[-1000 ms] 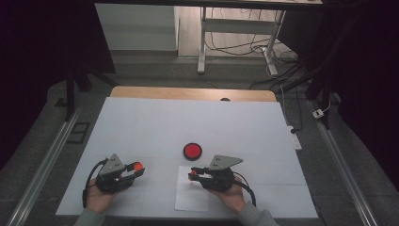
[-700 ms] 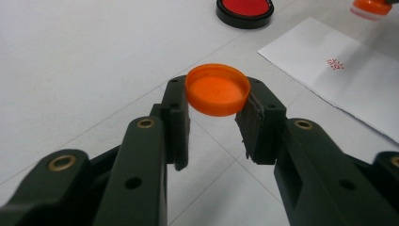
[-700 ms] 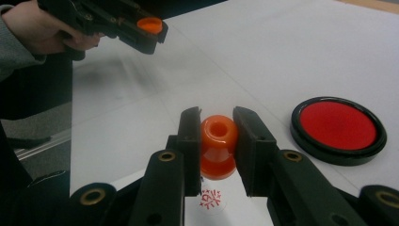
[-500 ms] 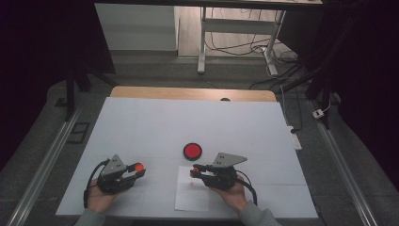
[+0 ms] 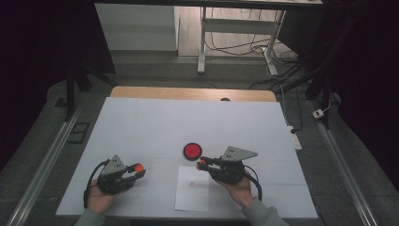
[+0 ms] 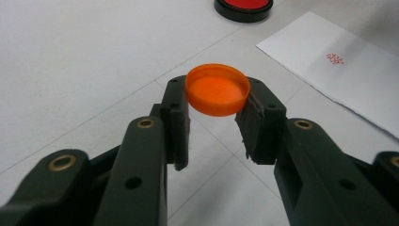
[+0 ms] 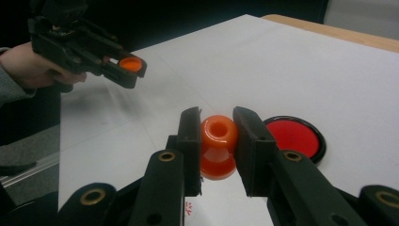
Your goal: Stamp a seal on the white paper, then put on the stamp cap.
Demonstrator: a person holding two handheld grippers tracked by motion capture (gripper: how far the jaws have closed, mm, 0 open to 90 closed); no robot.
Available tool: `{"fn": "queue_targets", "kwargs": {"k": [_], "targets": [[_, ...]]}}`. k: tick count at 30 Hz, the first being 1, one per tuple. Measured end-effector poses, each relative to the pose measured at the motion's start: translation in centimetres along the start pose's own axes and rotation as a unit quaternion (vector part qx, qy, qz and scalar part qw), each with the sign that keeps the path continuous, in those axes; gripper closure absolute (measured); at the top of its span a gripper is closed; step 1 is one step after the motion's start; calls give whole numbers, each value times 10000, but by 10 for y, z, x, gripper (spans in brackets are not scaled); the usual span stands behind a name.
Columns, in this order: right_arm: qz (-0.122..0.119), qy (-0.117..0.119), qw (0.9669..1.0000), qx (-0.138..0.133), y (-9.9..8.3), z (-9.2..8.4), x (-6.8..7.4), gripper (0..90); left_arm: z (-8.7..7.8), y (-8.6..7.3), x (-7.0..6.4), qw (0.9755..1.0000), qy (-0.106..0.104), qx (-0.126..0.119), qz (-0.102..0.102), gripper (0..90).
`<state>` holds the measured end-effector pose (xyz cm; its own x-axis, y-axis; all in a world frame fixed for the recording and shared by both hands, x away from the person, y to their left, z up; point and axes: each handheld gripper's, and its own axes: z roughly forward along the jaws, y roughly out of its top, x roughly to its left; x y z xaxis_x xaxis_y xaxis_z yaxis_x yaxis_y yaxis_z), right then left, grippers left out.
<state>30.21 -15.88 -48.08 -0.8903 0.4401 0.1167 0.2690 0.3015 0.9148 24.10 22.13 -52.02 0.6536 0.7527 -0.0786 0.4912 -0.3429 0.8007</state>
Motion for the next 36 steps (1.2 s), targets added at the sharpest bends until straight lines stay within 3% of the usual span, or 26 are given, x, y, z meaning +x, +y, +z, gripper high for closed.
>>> {"fn": "queue_targets", "kwargs": {"k": [6,36], "targets": [[-8,-80,10000,-59,3,-5,-1,729,-1,1,-2,10000,7,-15,34,651],[-7,-36,9999,-112,7,-7,1,728,4,8,-11,9998,-64,-3,186,651]]}}
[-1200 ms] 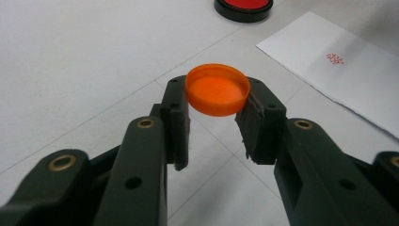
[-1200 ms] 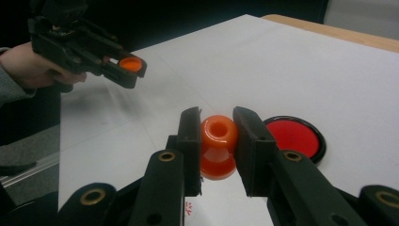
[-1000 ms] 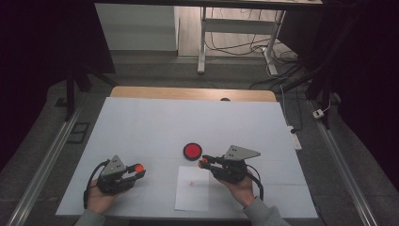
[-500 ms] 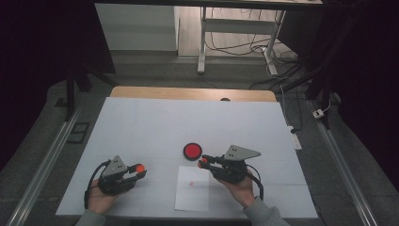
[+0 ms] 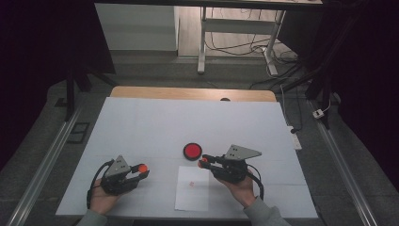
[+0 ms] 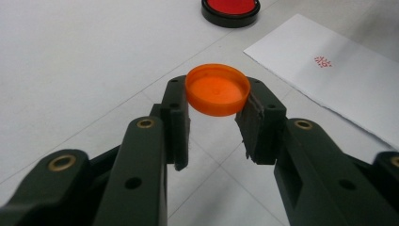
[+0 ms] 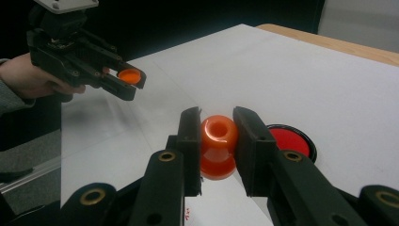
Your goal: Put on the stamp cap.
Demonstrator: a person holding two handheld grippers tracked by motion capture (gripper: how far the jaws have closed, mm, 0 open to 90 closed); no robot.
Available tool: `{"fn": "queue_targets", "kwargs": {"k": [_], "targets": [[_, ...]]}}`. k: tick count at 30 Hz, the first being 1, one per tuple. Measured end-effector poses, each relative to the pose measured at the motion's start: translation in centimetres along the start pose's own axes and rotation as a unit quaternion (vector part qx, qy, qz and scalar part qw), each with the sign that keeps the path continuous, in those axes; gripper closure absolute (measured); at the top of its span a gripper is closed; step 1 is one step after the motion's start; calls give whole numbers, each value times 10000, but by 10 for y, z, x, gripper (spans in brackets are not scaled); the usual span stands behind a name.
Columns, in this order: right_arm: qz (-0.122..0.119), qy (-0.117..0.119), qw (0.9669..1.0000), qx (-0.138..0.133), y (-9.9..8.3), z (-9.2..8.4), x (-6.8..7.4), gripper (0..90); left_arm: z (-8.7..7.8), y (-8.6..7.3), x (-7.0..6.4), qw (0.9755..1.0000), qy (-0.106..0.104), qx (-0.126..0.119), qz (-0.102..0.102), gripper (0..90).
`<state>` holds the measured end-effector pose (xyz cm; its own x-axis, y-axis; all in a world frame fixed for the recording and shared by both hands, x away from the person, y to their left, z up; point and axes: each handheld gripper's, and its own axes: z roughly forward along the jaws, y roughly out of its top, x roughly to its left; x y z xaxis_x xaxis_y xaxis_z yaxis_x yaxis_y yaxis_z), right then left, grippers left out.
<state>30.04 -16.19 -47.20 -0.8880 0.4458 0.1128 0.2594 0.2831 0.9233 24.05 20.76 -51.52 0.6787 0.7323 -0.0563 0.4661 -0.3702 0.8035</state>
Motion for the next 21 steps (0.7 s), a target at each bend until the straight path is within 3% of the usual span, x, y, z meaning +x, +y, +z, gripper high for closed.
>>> {"fn": "queue_targets", "kwargs": {"k": [10,21], "targets": [[133,47,9999,-40,-2,-1,-3,728,4,6,-6,9999,-82,-18,61,651],[96,89,9999,-18,-1,5,-3,728,10,13,-15,9996,-194,8,187,651]]}}
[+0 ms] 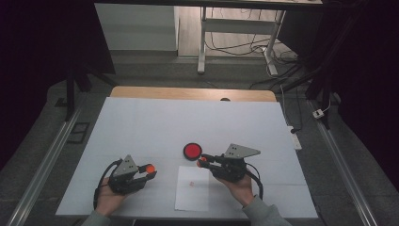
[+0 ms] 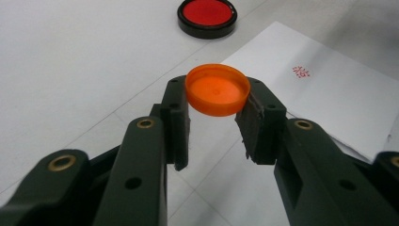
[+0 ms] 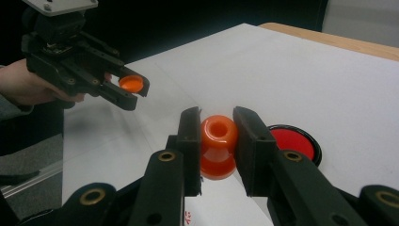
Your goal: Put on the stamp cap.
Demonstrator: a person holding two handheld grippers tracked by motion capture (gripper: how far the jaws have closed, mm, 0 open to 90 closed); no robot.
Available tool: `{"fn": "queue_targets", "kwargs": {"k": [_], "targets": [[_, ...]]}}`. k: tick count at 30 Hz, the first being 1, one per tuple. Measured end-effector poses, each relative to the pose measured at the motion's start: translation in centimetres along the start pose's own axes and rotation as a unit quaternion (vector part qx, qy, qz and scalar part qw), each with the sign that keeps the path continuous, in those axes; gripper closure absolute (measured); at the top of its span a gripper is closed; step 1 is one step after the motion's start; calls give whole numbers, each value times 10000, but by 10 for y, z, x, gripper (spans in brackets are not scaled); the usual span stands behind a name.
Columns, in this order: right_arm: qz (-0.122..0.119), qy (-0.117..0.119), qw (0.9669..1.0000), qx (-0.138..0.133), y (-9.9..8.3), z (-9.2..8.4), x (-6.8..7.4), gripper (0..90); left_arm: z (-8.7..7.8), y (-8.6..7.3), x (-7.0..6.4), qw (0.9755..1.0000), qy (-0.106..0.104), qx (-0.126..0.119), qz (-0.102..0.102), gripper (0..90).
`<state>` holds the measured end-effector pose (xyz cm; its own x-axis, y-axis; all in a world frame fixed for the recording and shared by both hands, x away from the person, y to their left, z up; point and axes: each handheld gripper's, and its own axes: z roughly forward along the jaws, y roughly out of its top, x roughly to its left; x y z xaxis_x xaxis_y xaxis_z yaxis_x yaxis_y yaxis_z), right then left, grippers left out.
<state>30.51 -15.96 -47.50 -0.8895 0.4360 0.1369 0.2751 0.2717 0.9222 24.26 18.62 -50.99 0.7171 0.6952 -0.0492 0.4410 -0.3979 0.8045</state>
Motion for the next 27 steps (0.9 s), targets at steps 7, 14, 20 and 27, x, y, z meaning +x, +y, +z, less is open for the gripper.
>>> {"fn": "queue_targets", "kwargs": {"k": [7,14,20,27], "targets": [[-37,46,10000,13,1,2,4,728,7,10,-6,9999,-101,23,105,651],[-68,32,10000,11,1,1,4,728,16,17,-11,9995,-193,70,232,650],[-76,5,10000,13,1,0,4,728,21,21,-15,9991,-275,94,316,650],[-83,17,10000,-30,2,0,6,728,30,26,-23,9984,-368,131,419,650]]}}
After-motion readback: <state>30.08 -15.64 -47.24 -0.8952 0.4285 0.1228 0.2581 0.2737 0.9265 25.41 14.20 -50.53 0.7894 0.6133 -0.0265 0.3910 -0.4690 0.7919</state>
